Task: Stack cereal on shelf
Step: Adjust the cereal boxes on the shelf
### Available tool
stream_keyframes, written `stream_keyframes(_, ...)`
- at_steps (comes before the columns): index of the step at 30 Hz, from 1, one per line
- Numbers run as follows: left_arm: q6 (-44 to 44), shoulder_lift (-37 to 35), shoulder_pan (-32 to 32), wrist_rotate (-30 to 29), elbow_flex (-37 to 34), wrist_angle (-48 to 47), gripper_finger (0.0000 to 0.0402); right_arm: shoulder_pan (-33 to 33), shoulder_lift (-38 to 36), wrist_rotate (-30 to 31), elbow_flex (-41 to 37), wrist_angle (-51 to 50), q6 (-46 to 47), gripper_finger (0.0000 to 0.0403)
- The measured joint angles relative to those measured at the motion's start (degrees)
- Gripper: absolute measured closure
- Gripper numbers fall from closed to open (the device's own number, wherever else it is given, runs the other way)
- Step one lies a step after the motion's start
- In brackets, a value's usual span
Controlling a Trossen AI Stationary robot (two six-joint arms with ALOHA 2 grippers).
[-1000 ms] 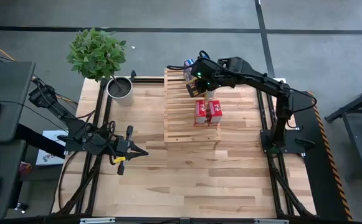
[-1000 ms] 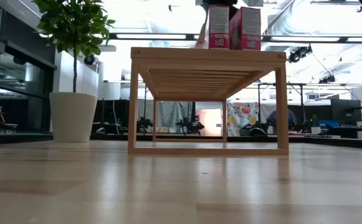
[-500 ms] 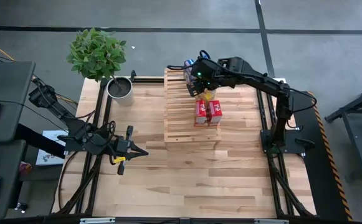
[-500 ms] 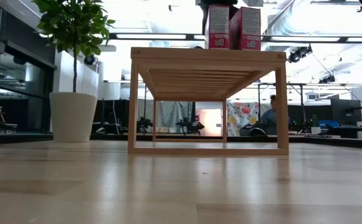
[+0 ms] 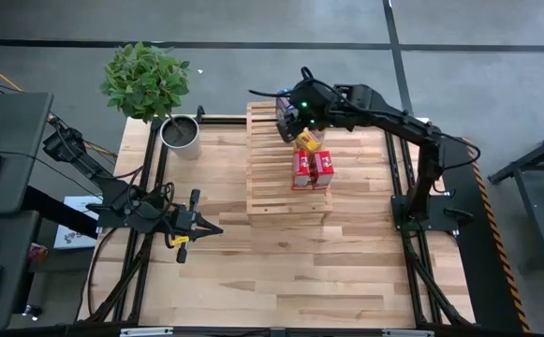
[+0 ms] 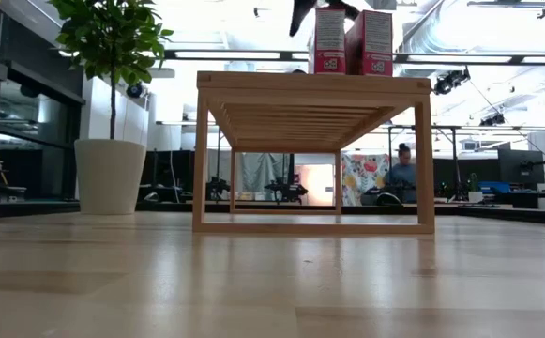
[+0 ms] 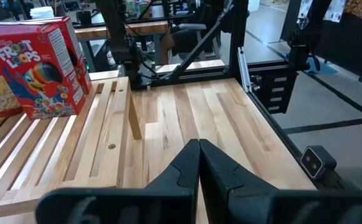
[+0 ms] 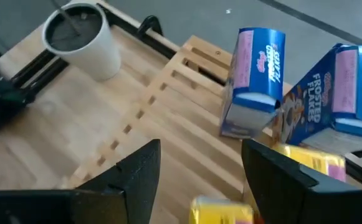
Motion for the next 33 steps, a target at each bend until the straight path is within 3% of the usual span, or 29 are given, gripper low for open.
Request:
stream_keyframes(5, 0.01, -0.01, 0.02, 0.0, 0.0, -0.05, 0.0401, 2.37, -3.37, -0.46, 0.0, -4.86, 0.73, 0.024)
stream_keyframes(9, 0.03, -0.01, 0.0, 0.0, 0.0, 1.36, 0.0401, 6.05, -6.88, -0.69, 0.07, -6.53, 1.01, 0.0353)
stream_keyframes(11, 0.03, -0.01, 0.0, 0.0, 0.0, 1.34, 0.0401, 7.98, -7.58, -0.71, 0.15, -10.56, 1.09, 0.0388)
stream_keyframes(14, 0.03, -0.01, 0.0, -0.02, 0.0, 1.37, 0.0401, 10.04, -6.7, -1.58, -0.25, -19.77, 3.96, 0.0385)
stream_keyframes(19, 0.03, -0.03, 0.02, -0.02, 0.0, 1.41, 0.0401, 11.23, -4.73, -7.1, -4.38, -13.13, -4.08, 0.0396)
stream_keyframes(28, 0.05, -0.01, 0.06, -0.55, 0.0, 1.05, 0.0401, 8.82, -4.35, -4.3, -4.32, -16.28, -5.45, 0.0402)
stream_keyframes(33, 0.02, -0.01, 0.06, -0.83, 0.0, 1.01, 0.0401, 8.94, -4.29, -5.63, -4.13, -14.07, -6.7, 0.0402)
